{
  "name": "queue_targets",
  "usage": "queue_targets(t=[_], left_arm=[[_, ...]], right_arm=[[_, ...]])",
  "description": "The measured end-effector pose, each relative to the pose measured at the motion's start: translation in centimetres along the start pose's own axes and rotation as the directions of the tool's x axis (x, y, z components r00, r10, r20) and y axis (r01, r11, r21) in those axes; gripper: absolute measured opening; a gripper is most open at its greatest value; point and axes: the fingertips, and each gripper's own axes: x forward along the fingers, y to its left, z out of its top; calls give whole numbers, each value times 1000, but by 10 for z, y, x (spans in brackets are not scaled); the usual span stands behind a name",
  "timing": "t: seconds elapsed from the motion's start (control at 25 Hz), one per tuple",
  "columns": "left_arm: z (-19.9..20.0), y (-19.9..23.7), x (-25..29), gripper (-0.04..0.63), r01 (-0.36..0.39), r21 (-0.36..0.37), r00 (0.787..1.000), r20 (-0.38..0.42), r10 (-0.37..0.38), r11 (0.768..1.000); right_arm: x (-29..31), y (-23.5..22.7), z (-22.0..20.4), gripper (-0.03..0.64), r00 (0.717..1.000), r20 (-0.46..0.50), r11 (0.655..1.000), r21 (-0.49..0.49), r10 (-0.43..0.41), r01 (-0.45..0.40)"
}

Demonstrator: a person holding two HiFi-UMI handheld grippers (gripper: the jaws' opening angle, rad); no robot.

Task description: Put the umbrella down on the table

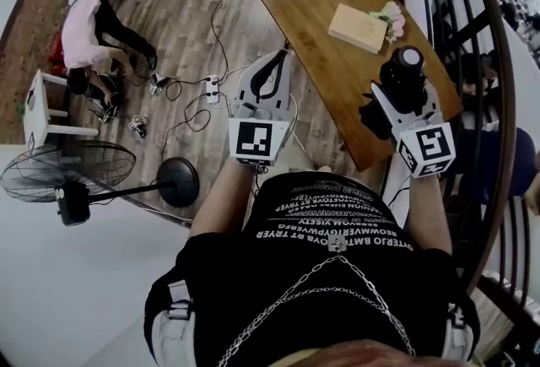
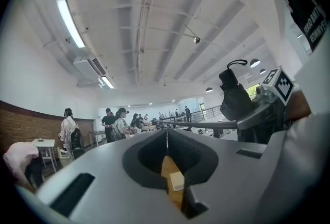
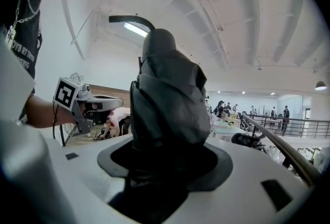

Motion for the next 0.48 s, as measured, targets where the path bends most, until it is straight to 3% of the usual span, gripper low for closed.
queue_targets(t=[0.48], left_arm=[[-3,32,64,29,80,1,997,-5,-80,997]], right_arm=[[60,-18,-11,287,999,-43,997,70,-29,32]])
